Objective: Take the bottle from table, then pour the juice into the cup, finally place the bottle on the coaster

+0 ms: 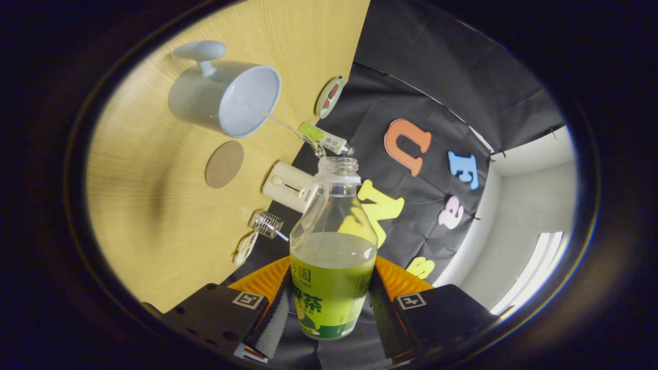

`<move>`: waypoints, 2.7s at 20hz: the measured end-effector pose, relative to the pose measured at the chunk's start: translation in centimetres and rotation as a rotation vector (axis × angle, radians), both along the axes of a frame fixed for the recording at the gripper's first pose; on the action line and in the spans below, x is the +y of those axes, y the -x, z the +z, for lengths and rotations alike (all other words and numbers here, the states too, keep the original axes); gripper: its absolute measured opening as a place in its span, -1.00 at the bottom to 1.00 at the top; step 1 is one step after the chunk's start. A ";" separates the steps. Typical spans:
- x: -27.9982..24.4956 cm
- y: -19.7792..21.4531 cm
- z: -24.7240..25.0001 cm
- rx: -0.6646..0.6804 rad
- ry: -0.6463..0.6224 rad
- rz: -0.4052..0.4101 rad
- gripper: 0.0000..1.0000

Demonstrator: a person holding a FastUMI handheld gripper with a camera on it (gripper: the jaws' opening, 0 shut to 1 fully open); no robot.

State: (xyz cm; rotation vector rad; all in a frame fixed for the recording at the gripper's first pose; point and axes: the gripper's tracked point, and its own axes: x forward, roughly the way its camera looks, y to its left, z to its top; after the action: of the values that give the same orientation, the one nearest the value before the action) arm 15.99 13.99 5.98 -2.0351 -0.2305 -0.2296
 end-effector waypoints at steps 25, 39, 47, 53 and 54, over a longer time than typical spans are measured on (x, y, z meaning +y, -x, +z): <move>1.7 1.4 4.7 -0.127 0.160 0.011 0.58; 2.8 2.7 6.3 -0.150 0.239 -0.004 0.58; 4.2 3.2 7.0 -0.166 0.239 0.027 0.58; 3.0 2.6 6.7 -0.139 0.094 0.019 0.58; 2.6 2.3 6.6 -0.126 0.037 0.015 0.58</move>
State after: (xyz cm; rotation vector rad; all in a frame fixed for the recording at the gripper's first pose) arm 13.66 16.57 12.61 -2.0569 -0.3305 -0.3465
